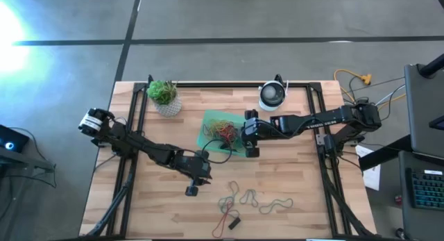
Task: Pick and place rubber bands into bin
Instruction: Put the blue rubber band into the green bin
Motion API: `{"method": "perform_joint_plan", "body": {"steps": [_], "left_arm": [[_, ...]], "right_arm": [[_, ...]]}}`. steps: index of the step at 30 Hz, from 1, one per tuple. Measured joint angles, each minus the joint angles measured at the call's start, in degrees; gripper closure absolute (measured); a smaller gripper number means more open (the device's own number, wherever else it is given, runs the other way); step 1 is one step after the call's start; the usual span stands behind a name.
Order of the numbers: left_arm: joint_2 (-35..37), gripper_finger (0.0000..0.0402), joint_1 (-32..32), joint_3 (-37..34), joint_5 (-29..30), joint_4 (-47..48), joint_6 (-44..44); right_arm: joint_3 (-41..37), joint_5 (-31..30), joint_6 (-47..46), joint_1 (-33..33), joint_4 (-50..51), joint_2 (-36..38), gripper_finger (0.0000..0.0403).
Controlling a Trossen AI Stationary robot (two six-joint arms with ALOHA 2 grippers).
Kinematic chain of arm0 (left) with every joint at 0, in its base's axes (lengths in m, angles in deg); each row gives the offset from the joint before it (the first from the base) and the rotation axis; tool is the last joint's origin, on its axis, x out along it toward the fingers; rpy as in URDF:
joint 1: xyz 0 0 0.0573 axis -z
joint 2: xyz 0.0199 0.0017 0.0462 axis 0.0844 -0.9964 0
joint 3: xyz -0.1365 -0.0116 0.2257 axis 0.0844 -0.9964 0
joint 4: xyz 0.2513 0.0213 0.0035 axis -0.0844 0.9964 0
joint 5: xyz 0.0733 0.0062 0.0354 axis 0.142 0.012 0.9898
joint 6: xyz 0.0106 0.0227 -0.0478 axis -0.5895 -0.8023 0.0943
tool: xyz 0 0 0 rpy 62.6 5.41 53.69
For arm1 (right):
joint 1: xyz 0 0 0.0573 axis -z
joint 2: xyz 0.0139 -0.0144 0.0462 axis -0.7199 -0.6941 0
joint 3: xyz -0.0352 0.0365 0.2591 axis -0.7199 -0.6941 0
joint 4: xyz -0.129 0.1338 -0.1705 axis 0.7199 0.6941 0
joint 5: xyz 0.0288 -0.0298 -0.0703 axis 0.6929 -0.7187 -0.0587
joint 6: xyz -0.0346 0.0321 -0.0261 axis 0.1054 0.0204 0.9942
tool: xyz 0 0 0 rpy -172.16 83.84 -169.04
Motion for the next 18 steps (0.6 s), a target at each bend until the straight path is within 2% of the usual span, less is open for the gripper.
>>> {"method": "perform_joint_plan", "body": {"steps": [5,8,18], "left_arm": [[0.00,0.0324,0.00,0.00,0.14,0.02,-0.13],[0.00,0.0324,0.00,0.00,0.43,0.02,-1.22],[0.45,0.0324,0.00,0.05,3.14,3.15,-2.92]], "right_arm": [[0.00,10.77,-0.17,-2.45,4.12,0.73,0.0251],[0.00,14.66,-3.37,-5.25,7.06,0.70,0.0252],[-1.41,15.41,-15.98,-20.47,8.88,0.56,0.0270]]}}
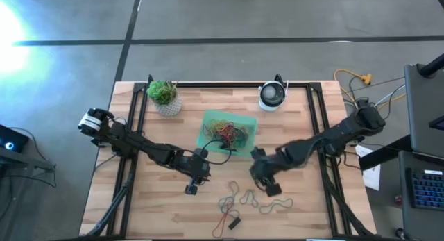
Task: Pick and place rubber bands into bin
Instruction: Put the blue rubber band into the green bin
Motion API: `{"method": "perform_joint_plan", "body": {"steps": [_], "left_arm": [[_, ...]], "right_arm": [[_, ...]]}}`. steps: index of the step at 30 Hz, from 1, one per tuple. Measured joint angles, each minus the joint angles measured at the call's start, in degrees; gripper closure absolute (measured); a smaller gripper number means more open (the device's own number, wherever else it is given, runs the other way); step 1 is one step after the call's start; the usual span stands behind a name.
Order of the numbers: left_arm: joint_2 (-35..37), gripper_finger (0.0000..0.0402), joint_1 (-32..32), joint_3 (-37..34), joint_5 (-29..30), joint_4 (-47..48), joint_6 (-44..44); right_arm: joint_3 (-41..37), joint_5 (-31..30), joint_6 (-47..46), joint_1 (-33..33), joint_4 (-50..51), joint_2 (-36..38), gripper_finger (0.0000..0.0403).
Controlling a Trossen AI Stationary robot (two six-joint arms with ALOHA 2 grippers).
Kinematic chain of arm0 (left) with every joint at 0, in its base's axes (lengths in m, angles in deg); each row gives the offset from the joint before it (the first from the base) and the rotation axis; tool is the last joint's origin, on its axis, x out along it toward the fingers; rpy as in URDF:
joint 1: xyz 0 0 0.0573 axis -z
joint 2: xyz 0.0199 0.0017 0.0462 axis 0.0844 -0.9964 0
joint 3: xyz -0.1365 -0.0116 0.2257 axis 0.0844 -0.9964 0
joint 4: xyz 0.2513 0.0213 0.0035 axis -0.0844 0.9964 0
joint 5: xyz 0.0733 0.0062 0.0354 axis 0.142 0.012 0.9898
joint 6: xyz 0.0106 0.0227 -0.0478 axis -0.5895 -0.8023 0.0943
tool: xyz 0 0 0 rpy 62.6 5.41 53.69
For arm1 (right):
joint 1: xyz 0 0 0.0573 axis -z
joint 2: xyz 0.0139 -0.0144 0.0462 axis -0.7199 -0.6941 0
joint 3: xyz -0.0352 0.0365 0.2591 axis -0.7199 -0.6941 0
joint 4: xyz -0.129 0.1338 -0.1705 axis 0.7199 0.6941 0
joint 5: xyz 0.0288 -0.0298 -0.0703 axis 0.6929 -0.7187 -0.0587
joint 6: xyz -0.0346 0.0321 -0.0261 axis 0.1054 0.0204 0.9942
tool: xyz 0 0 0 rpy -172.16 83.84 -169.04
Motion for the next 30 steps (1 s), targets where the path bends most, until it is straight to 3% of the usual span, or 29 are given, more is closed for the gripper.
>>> {"method": "perform_joint_plan", "body": {"steps": [7,14,24,30], "left_arm": [[4.25,0.0324,0.04,0.02,-0.02,2.40,1.48],[6.71,0.0324,1.34,0.00,0.00,2.49,1.65],[8.94,0.0324,3.35,0.02,1.09,2.24,1.10],[9.17,0.0324,3.67,0.02,1.11,1.76,1.02]], "right_arm": [[-6.93,-4.70,-4.82,-8.05,-14.72,-0.24,0.0280],[-13.81,-10.99,-8.35,-8.96,-25.51,-0.52,0.0285],[-20.46,-11.21,-12.68,-8.93,-37.41,-0.67,0.0286],[-20.05,-10.82,-12.98,-8.97,-40.50,-5.76,0.0285]]}}
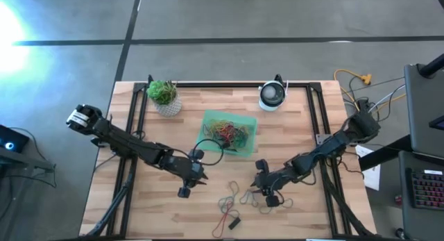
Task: Pick and place rubber bands into bin
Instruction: Put the blue rubber band into the green bin
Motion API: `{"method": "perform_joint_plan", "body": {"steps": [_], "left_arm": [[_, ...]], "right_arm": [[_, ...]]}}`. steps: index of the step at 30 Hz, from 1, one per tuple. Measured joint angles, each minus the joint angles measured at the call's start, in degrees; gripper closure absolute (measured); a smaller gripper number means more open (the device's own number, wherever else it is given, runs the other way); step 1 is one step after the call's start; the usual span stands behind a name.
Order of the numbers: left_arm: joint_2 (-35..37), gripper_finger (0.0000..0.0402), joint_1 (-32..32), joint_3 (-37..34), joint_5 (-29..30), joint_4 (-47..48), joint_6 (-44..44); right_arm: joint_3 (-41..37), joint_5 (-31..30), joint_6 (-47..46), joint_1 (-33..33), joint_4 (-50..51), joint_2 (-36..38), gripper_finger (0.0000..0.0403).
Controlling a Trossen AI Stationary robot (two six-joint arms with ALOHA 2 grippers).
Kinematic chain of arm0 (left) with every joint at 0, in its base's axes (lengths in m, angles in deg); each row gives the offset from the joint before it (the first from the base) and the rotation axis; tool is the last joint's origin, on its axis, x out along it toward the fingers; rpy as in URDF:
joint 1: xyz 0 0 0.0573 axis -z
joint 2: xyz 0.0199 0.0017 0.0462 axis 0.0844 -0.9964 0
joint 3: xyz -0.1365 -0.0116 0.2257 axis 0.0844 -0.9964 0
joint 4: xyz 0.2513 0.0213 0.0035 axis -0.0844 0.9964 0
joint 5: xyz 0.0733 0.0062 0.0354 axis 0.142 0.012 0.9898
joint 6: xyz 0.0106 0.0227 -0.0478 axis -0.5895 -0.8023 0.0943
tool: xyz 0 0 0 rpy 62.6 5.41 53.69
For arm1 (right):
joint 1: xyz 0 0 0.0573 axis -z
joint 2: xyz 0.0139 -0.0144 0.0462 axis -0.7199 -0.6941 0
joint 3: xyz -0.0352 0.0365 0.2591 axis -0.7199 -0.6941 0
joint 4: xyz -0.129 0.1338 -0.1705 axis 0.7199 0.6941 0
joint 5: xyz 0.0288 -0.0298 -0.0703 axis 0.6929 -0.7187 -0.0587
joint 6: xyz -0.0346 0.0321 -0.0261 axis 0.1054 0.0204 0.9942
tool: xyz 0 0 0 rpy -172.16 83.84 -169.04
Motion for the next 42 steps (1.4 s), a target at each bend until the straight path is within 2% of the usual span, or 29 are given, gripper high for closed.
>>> {"method": "perform_joint_plan", "body": {"steps": [4,13,16,19,23,30,34,39,42], "left_arm": [[0.00,0.0324,0.09,0.00,0.04,0.11,0.02],[0.00,0.0324,0.11,-0.02,0.24,-0.17,-0.90],[0.00,0.0324,0.11,-0.02,0.63,-0.34,-0.94],[0.00,0.0324,0.11,-0.02,1.46,-0.33,-0.95],[0.00,0.0324,0.11,-0.11,1.47,-0.37,-0.90],[-2.11,0.0324,0.11,-0.13,1.45,-2.66,-0.92],[-3.98,0.0324,0.05,-0.05,1.47,-5.16,-0.97],[-5.44,0.0324,-0.22,0.09,1.65,-8.01,-1.38],[-6.13,0.0324,-0.31,0.04,1.75,-9.39,-1.38]], "right_arm": [[1.66,0.64,0.11,0.02,0.38,-4.29,0.0285],[4.71,1.49,0.02,-0.22,3.35,-7.84,0.0289],[6.43,0.57,0.77,-0.82,6.08,-9.44,0.0319],[7.85,-0.60,3.03,-1.56,7.06,-10.75,0.0372],[8.79,-3.83,5.17,-2.09,7.67,-10.01,0.0392],[10.90,-11.32,12.87,-1.95,9.17,-4.57,0.0394],[13.46,-16.74,18.73,-1.45,14.51,-1.69,0.0394],[17.02,-23.51,25.85,1.79,18.08,1.22,0.0394],[17.98,-24.23,29.54,4.99,18.91,1.84,0.0394]]}}
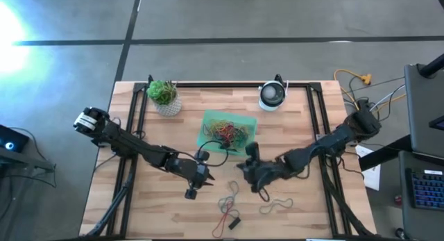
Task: Pick and place rubber bands into bin
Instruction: Put the blue rubber band into the green bin
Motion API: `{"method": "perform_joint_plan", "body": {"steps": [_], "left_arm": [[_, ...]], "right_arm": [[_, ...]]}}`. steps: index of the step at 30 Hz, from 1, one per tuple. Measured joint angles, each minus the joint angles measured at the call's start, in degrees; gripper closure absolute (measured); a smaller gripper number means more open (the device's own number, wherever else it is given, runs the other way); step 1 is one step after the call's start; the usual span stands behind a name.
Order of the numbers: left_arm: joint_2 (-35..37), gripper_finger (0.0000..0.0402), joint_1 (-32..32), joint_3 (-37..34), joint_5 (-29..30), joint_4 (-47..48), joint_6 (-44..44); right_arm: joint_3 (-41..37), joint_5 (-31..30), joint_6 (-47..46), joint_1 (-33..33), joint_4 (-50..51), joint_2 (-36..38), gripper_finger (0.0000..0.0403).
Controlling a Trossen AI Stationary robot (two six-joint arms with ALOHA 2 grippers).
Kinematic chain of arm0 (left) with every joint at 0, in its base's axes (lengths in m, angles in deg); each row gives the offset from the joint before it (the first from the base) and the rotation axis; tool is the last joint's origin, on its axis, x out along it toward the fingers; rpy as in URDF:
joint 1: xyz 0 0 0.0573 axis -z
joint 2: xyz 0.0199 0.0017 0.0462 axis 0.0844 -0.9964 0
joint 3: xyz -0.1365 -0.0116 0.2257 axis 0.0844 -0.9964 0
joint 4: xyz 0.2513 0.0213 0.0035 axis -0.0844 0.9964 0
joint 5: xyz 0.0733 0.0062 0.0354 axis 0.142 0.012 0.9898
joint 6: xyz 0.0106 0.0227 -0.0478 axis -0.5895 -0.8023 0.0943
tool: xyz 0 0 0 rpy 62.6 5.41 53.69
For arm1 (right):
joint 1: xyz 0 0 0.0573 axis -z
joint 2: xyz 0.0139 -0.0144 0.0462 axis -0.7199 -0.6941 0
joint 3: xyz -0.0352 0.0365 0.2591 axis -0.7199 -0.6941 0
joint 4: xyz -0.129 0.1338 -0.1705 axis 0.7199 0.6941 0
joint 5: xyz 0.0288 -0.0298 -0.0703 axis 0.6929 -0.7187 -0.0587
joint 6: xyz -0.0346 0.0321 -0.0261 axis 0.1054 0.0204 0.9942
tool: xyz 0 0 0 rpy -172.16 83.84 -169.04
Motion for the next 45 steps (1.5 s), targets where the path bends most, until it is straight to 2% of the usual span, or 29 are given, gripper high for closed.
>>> {"method": "perform_joint_plan", "body": {"steps": [9,16,21,24,27,30,34,38,45], "left_arm": [[-1.79,0.0324,0.02,-0.02,0.16,-0.44,0.02],[-1.76,0.0324,0.00,-0.07,0.80,-0.17,-1.06],[-1.76,0.0324,0.00,-0.07,1.02,-0.21,-1.07],[-1.76,0.0324,0.00,-0.07,1.02,-0.22,-1.11],[-1.76,0.0324,0.00,-0.07,1.02,-0.17,-1.14],[-1.76,0.0324,0.00,-0.09,1.02,0.00,-1.14],[-1.76,0.0324,0.00,-0.09,1.02,0.07,-1.47],[-1.76,0.0324,0.00,-0.23,1.04,0.04,-2.99],[-1.76,0.0324,0.00,-0.31,1.16,0.05,-3.06]], "right_arm": [[-0.16,-0.01,1.74,13.52,4.20,1.35,0.0394],[-0.16,4.55,-2.75,20.90,6.21,1.33,0.0390],[-0.16,10.65,-2.80,22.72,6.79,1.33,0.0355],[-0.21,10.97,-2.74,22.91,6.81,1.33,0.0327],[-0.21,12.26,-2.97,22.37,8.66,1.39,0.0304],[-0.25,16.51,-3.68,20.88,14.52,1.94,0.0290],[-0.25,20.20,-10.03,17.42,21.96,3.78,0.0282],[-0.27,19.93,-16.46,11.94,26.45,7.36,0.0285],[-1.55,19.61,-28.28,-0.68,25.97,11.60,0.0296]]}}
